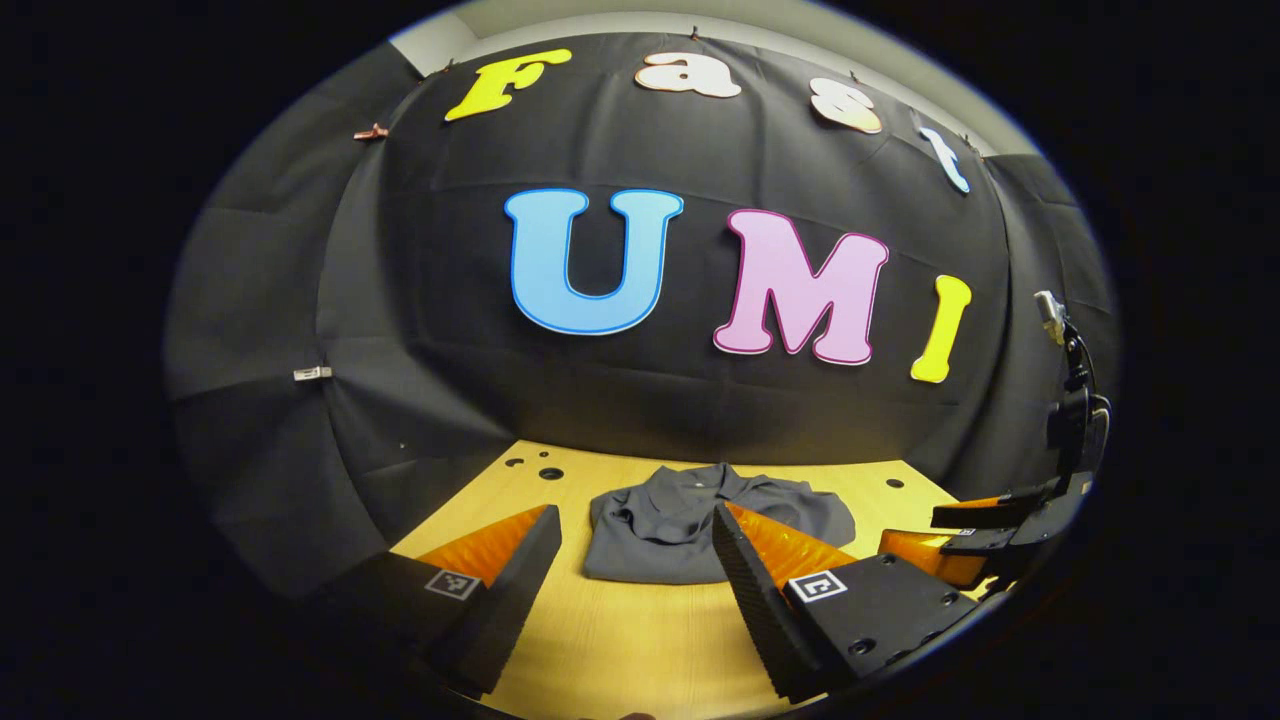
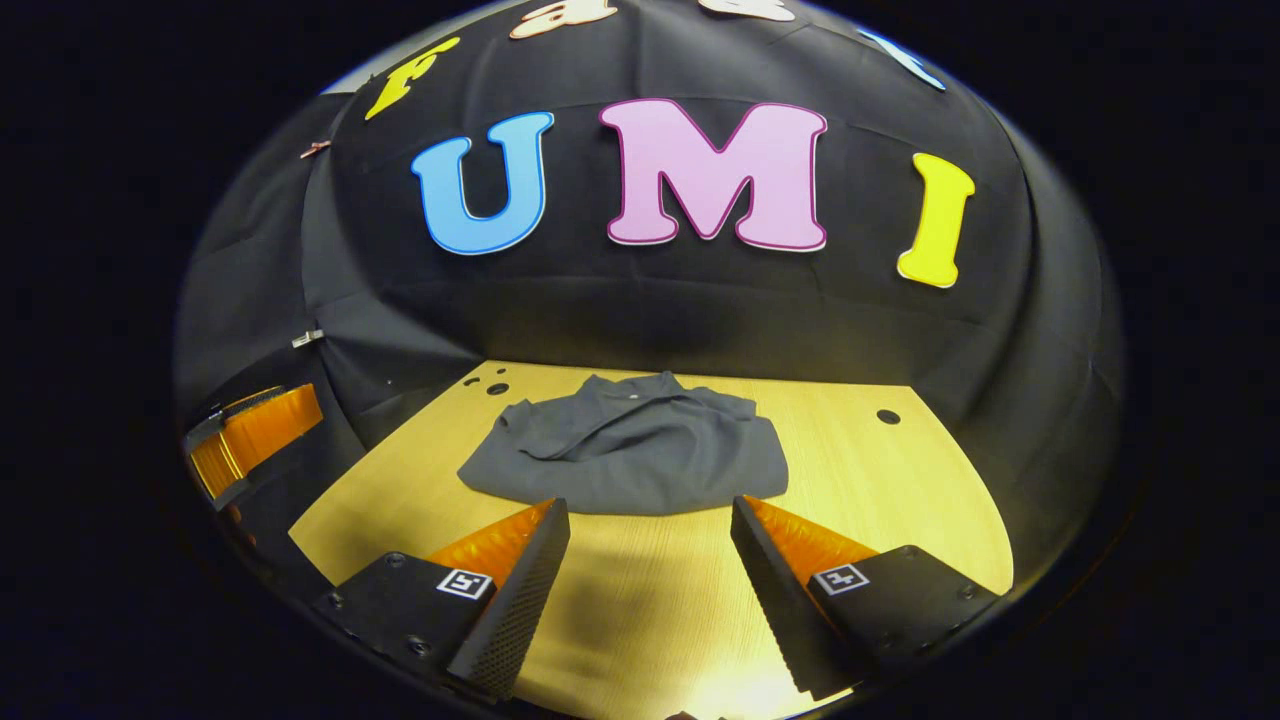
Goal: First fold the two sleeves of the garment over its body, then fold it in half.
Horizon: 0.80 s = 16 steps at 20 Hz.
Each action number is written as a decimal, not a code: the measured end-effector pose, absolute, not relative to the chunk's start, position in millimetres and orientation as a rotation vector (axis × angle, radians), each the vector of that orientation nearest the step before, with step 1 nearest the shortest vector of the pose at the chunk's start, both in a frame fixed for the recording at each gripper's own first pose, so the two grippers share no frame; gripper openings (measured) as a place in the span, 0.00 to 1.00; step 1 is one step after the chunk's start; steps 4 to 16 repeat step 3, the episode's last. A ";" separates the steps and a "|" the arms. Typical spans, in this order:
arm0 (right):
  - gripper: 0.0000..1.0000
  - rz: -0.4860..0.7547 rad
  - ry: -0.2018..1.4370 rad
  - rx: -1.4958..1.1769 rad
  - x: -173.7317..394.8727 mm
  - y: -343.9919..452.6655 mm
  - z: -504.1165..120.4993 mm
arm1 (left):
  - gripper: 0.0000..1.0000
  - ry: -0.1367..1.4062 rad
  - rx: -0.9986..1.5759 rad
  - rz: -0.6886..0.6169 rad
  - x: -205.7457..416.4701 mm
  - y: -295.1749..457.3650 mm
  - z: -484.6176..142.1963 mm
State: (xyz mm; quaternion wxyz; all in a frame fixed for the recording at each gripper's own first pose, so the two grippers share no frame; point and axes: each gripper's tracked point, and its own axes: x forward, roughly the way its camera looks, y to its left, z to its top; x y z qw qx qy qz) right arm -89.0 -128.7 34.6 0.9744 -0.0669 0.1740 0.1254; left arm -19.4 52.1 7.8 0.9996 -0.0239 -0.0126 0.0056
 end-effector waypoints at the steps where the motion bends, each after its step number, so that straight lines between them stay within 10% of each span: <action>1: 1.00 0.250 0.362 -0.137 -93.4 -131.0 31.0 | 0.92 -0.010 -0.050 0.006 -21.1 49.4 3.1; 16: 1.00 0.244 0.380 -0.126 -101.8 -135.0 25.5 | 0.92 0.011 -0.051 -0.008 -21.0 44.3 -6.5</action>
